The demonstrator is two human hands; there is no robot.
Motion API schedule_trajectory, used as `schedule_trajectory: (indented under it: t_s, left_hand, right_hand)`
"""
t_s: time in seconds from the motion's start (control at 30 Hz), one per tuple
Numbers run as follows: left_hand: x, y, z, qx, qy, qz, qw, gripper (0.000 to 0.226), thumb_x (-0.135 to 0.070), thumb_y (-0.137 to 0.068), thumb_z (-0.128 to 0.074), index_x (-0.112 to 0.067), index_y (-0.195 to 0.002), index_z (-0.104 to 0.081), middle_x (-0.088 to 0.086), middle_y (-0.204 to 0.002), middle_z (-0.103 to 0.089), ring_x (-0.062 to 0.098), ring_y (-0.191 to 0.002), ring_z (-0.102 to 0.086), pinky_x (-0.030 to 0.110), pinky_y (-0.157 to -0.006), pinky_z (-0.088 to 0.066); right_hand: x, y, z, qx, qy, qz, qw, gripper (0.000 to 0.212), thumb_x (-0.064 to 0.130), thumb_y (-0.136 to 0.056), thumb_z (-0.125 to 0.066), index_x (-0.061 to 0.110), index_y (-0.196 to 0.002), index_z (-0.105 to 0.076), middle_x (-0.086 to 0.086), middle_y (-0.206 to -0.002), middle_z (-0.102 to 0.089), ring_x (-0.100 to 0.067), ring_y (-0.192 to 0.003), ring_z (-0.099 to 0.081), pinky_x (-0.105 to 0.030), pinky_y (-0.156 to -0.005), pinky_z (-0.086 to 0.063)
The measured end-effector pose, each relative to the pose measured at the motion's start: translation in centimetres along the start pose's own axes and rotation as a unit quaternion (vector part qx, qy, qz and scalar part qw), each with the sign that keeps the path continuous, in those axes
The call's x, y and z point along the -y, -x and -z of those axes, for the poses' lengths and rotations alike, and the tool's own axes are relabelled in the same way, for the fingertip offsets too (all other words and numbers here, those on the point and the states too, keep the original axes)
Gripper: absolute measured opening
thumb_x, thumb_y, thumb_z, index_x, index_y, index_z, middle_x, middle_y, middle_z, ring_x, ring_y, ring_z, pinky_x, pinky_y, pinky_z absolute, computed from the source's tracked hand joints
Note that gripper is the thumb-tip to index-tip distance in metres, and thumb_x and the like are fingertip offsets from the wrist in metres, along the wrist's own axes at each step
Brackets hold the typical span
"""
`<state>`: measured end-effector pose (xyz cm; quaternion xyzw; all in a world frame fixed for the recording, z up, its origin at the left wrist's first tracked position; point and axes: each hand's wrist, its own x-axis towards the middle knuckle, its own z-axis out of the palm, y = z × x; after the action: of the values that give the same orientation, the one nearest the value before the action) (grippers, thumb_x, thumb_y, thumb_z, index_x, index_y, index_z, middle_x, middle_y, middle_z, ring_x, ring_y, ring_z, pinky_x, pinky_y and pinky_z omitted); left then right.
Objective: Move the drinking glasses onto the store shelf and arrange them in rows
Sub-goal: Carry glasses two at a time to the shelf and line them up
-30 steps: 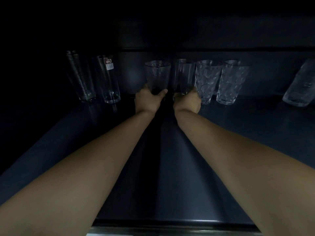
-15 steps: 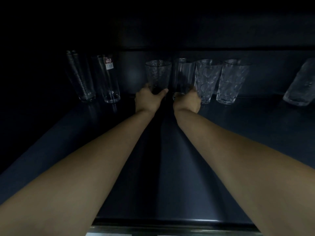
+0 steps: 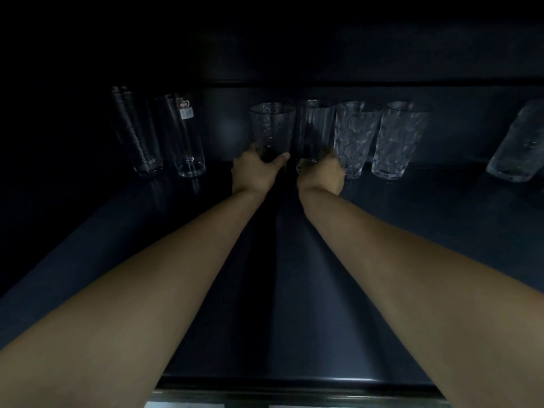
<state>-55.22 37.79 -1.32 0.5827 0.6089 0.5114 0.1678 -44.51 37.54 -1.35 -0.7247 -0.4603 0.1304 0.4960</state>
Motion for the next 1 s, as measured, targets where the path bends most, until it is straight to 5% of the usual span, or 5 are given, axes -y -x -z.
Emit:
schedule_trajectory:
  t_s: [0.47, 1.0]
  left_hand:
    - [0.3, -0.4, -0.2, 0.015, 0.029, -0.002, 0.999, 0.062, -0.04, -0.081, -0.077, -0.008, -0.131, -0.058, 0.007, -0.126, -0.066, 0.018, -0.114, -0.063, 0.022, -0.09, -0.05]
    - [-0.2, 2.2, 1.6, 0.021, -0.025, 0.017, 0.999, 0.038, -0.025, -0.082, -0.077, -0.004, -0.111, -0.064, 0.005, -0.105, -0.07, 0.02, -0.096, -0.064, 0.017, -0.068, -0.044]
  right_hand:
    - [-0.2, -0.3, -0.5, -0.003, -0.019, 0.004, 1.0, 0.042, 0.016, -0.096, -0.057, 0.01, -0.136, -0.046, -0.012, -0.126, -0.062, -0.027, -0.113, -0.061, -0.027, -0.078, -0.042]
    - [-0.6, 1.1, 1.5, 0.034, -0.018, -0.016, 0.999, 0.031, 0.017, -0.093, -0.058, -0.001, -0.119, -0.056, -0.018, -0.12, -0.064, -0.03, -0.107, -0.062, -0.025, -0.075, -0.043]
